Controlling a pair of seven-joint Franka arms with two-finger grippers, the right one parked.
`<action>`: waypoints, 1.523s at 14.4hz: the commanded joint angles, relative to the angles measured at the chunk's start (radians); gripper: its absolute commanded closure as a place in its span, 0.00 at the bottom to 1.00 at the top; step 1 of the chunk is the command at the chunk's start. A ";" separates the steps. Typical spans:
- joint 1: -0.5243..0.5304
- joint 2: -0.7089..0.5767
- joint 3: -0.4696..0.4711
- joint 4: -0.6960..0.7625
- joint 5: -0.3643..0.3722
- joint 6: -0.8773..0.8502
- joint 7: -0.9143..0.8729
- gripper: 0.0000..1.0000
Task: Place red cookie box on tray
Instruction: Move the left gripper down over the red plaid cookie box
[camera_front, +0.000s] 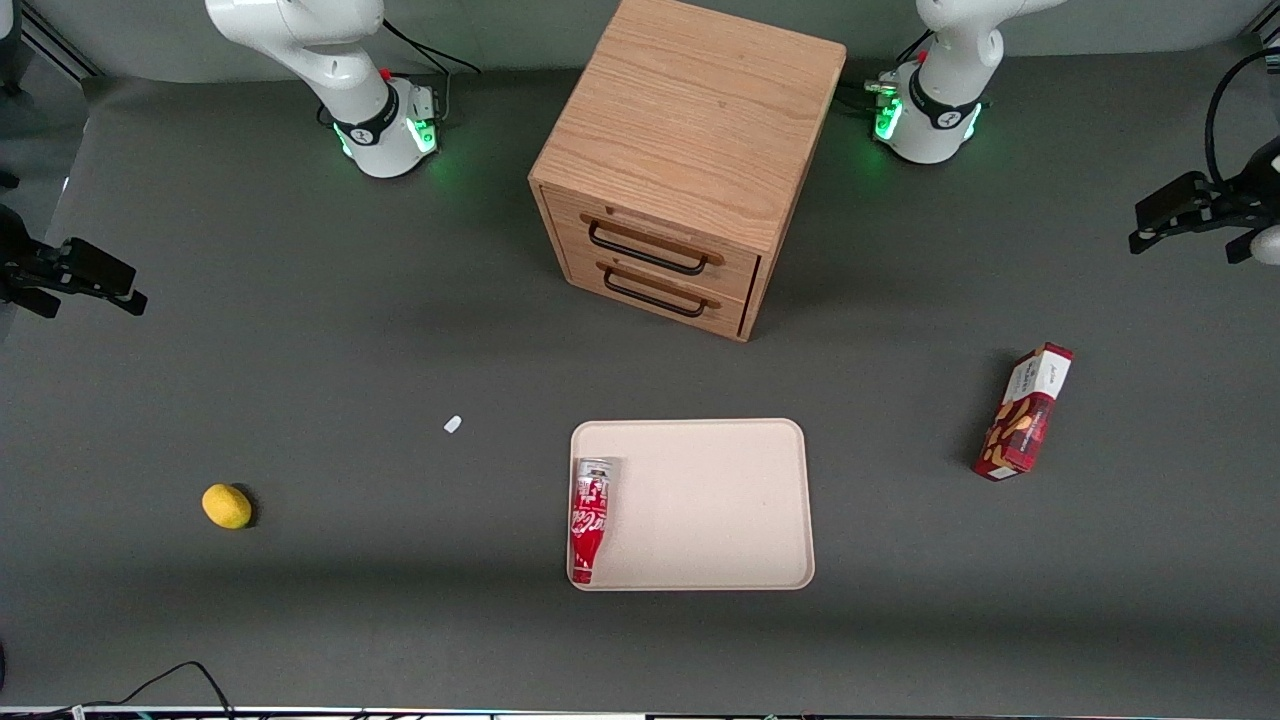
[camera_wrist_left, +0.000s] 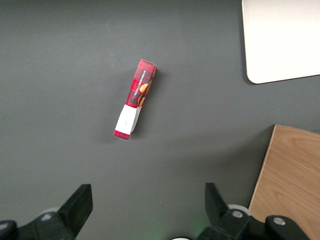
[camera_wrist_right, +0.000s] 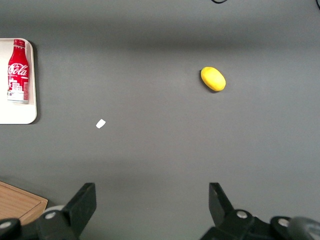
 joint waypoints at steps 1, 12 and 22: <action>0.004 -0.002 -0.005 -0.008 -0.004 0.009 -0.003 0.00; -0.002 0.083 -0.008 -0.011 0.083 0.052 0.017 0.00; -0.006 0.272 -0.002 -0.195 0.151 0.394 0.212 0.00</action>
